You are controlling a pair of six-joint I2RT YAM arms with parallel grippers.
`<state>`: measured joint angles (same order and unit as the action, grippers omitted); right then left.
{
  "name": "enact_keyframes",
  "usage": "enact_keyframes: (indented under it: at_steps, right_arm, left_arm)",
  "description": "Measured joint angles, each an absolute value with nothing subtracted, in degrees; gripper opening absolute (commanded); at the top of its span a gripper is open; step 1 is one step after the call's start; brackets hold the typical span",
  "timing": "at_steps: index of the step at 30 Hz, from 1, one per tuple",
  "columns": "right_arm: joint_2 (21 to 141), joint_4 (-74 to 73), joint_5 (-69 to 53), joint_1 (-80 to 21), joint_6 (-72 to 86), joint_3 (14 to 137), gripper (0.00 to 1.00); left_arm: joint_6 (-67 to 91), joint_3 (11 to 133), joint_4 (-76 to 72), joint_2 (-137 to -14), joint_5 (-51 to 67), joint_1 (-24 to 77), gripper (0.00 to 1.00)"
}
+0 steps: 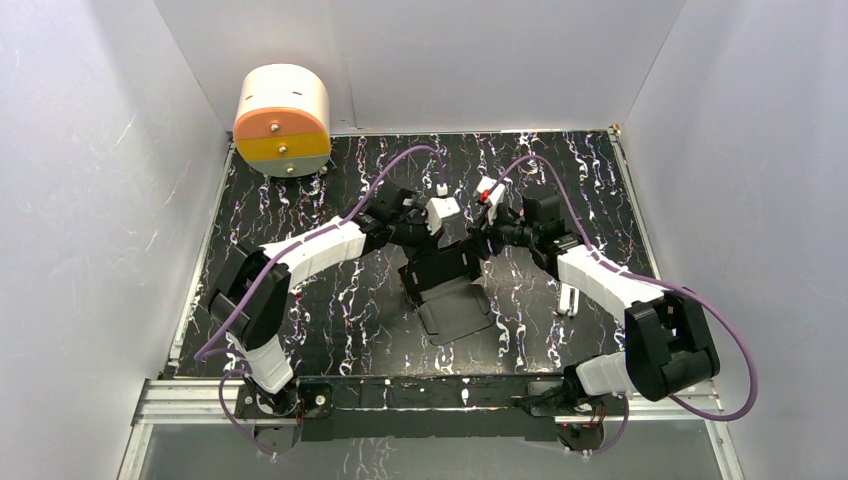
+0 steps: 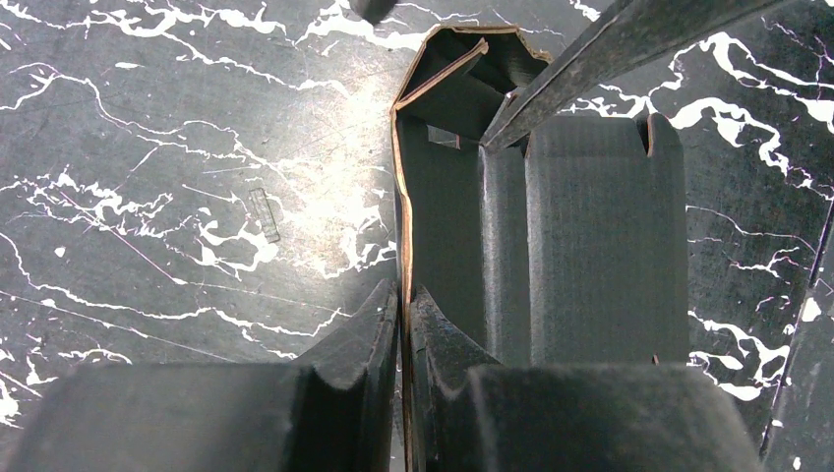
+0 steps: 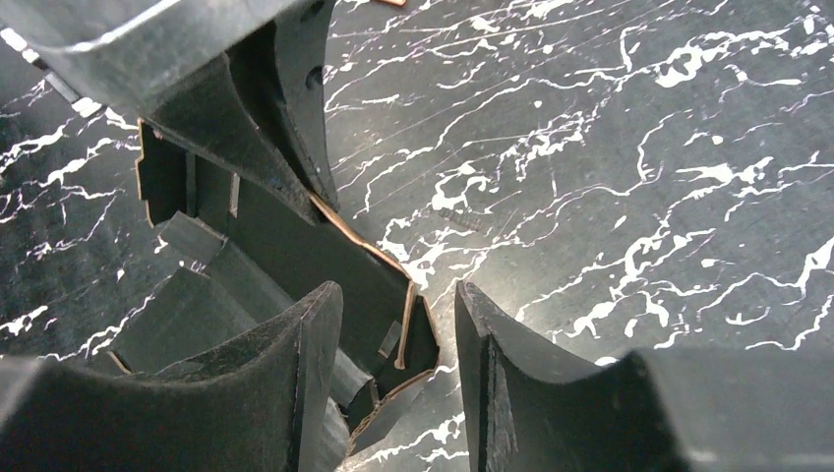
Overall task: Fold the paper box
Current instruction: Fold the paper box at the center of the board.
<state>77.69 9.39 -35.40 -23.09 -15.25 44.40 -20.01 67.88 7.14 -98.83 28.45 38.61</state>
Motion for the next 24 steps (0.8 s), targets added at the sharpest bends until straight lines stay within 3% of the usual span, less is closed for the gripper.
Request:
enact_keyframes:
  at_steps: [9, 16, 24]
  right_arm:
    - [76.4, 8.7, -33.8, -24.5, -15.7, 42.2, 0.56]
    - [65.5, 9.2, -29.2, -24.3, -9.8, 36.3, 0.57]
    - [59.7, 13.1, -23.4, -23.2, -3.0, 29.9, 0.51]
  left_arm:
    - [-21.3, 67.4, 7.9, -97.5, 28.0, 38.9, 0.05]
    - [-22.7, 64.0, 7.7, -93.5, 25.8, 38.9, 0.03]
    - [-23.4, 60.3, 5.6, -93.0, 22.8, 39.4, 0.02]
